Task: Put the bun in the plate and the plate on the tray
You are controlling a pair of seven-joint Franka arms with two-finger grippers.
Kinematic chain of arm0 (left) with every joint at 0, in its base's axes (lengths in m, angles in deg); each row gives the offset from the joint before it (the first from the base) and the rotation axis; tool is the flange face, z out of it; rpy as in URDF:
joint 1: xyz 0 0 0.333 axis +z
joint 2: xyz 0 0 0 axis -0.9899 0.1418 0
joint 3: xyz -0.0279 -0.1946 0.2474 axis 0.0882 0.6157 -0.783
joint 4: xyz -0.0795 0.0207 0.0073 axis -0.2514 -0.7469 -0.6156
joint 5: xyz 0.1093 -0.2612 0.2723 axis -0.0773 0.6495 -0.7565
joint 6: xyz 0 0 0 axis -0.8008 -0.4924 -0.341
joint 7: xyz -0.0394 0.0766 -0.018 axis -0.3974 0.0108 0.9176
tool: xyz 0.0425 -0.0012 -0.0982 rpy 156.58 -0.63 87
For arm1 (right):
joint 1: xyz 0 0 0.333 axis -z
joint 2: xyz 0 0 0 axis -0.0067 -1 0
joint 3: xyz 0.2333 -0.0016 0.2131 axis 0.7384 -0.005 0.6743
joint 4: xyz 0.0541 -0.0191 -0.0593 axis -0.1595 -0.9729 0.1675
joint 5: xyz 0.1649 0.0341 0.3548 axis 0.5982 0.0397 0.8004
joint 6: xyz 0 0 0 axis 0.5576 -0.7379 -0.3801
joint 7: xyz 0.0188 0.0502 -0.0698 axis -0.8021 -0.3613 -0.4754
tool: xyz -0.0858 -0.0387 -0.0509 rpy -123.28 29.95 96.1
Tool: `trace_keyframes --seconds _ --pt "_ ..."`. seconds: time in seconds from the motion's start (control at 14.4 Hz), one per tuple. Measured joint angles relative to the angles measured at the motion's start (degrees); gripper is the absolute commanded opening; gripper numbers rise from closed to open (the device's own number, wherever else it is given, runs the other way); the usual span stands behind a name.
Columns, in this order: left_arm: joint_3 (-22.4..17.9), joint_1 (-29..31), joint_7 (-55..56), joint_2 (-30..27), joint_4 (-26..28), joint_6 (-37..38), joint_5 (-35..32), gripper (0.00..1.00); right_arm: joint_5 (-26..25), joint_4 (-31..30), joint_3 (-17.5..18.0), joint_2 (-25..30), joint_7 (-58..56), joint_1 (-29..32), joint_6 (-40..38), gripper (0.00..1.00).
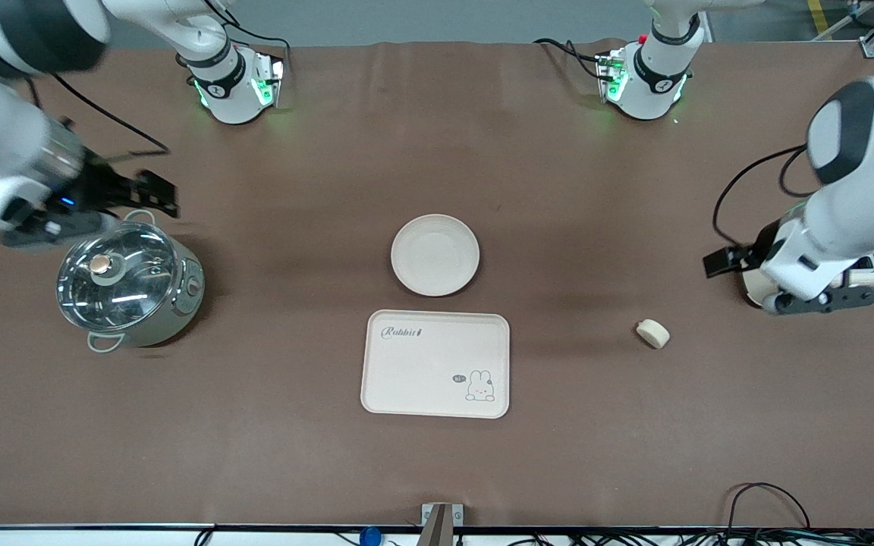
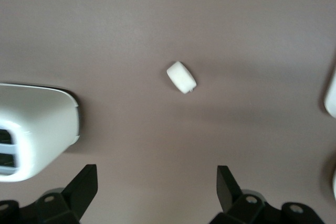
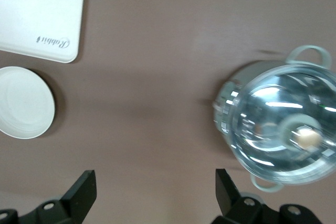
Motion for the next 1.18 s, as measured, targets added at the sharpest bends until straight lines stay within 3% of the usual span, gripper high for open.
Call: trace_keyframes --seconds 0.28,0.49,0.62,0.83,1.18 --pt "0.2 -0.4 11.3 5.5 6.1 -11.6 0.0 1.00 11.8 -3.2 -0.1 -7.3 1.0 -1.7 5.4 1.00" --pt "0.2 -0.6 17.3 11.3 7.0 -19.1 0.0 1.00 22.4 -15.1 0.0 -8.6 1.8 -4.8 22.1 1.00" --pt "0.1 -0.5 20.5 15.5 7.0 -23.1 0.0 1.00 30.5 -22.3 0.1 -10.5 2.0 -10.6 33.5 1.00" --pt "0.1 -0.5 22.4 20.0 6.9 -26.9 0.0 0.96 36.2 -24.8 0.2 -16.4 3.6 -18.6 44.8 1.00" --pt "0.0 0.0 22.6 23.4 6.7 -30.4 0.0 0.28 37.9 -24.3 0.2 -21.0 3.9 -23.1 50.1 1.00"
